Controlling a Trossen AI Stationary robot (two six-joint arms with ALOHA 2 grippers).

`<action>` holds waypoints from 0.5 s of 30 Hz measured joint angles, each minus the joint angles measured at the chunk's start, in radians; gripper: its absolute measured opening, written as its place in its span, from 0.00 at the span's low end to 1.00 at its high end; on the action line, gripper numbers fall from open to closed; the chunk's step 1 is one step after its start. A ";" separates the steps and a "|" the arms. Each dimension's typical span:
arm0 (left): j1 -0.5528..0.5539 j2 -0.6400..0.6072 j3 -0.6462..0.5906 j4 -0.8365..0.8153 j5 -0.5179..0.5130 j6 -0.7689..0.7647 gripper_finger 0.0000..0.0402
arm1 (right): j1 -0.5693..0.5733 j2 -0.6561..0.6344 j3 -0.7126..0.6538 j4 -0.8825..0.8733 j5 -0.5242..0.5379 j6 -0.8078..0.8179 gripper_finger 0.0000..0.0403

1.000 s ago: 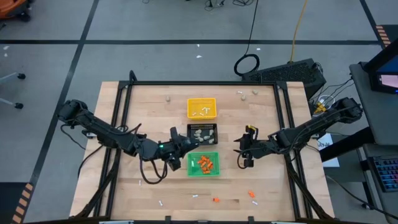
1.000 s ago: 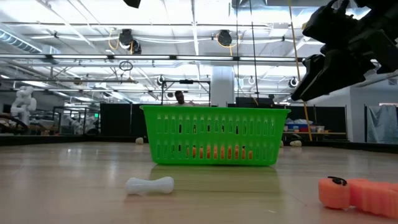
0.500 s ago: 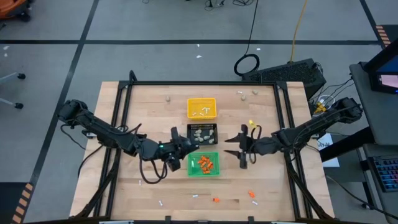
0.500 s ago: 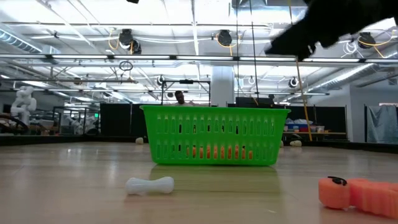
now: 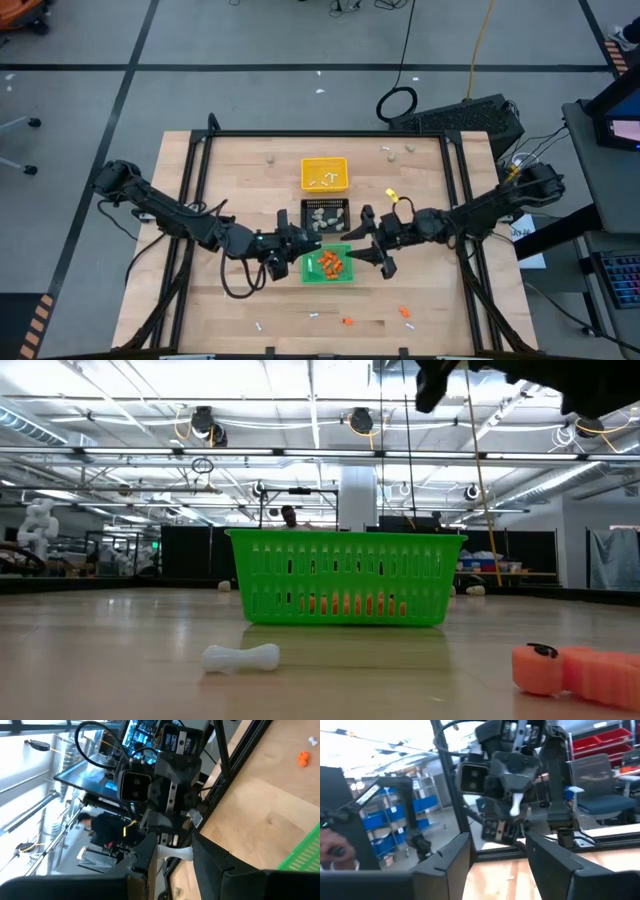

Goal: Sort Halloween decoration
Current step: Put the white bone toy into the yellow basket

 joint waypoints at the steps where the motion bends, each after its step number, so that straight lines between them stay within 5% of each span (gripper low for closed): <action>1: 0.000 0.000 0.000 0.000 0.002 0.000 0.24 | -0.006 0.018 0.011 0.009 0.000 0.010 0.44; 15: 0.000 0.000 0.000 -0.006 0.018 -0.023 0.24 | -0.059 0.131 0.176 -0.039 -0.082 0.020 0.44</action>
